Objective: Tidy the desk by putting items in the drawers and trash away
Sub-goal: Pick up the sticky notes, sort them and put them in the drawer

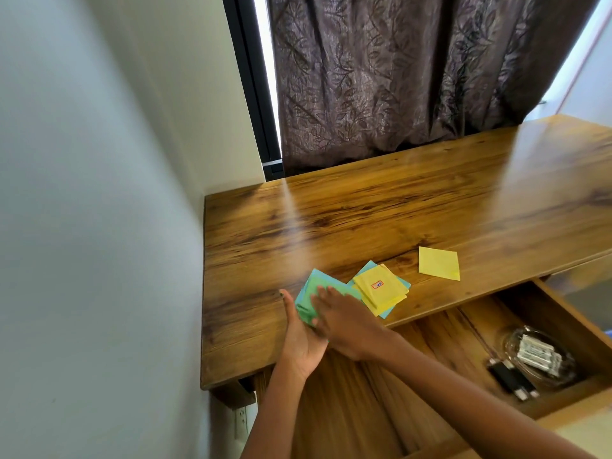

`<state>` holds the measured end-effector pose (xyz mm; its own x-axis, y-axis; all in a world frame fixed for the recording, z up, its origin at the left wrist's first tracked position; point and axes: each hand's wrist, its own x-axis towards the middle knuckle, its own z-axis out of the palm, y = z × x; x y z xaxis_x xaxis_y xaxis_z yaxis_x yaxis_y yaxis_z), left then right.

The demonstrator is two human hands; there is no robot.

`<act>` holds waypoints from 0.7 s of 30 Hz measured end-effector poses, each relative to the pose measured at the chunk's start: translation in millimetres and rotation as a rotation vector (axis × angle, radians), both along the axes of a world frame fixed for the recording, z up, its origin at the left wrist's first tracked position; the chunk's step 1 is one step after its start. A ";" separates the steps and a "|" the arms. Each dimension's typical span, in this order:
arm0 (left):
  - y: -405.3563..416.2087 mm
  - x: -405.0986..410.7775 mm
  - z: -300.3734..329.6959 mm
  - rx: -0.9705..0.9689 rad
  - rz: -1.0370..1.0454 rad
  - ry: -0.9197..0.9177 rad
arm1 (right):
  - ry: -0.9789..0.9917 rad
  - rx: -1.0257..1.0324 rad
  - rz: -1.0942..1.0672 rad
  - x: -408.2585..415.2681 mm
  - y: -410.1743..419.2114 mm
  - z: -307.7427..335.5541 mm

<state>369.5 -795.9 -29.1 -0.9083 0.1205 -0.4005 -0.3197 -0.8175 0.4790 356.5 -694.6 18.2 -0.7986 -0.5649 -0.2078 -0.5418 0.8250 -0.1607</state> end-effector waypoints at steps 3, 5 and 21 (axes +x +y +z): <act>-1.5 1.1 -1.0 -0.044 -0.035 -0.065 | -0.121 0.059 -0.015 10.1 -5.2 -13.4; -0.6 0.7 -1.2 -0.040 -0.006 -0.067 | -0.171 0.003 -0.019 6.0 -2.6 -8.4; 7.3 0.9 5.1 -0.192 0.172 -0.116 | -0.017 -0.243 -0.580 -47.3 52.2 -4.8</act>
<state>370.5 -788.5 -24.0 -0.8559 -0.1191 -0.5033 -0.2460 -0.7623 0.5986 309.3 -642.4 13.4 -0.9869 -0.0730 -0.1437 -0.0122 0.9228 -0.3850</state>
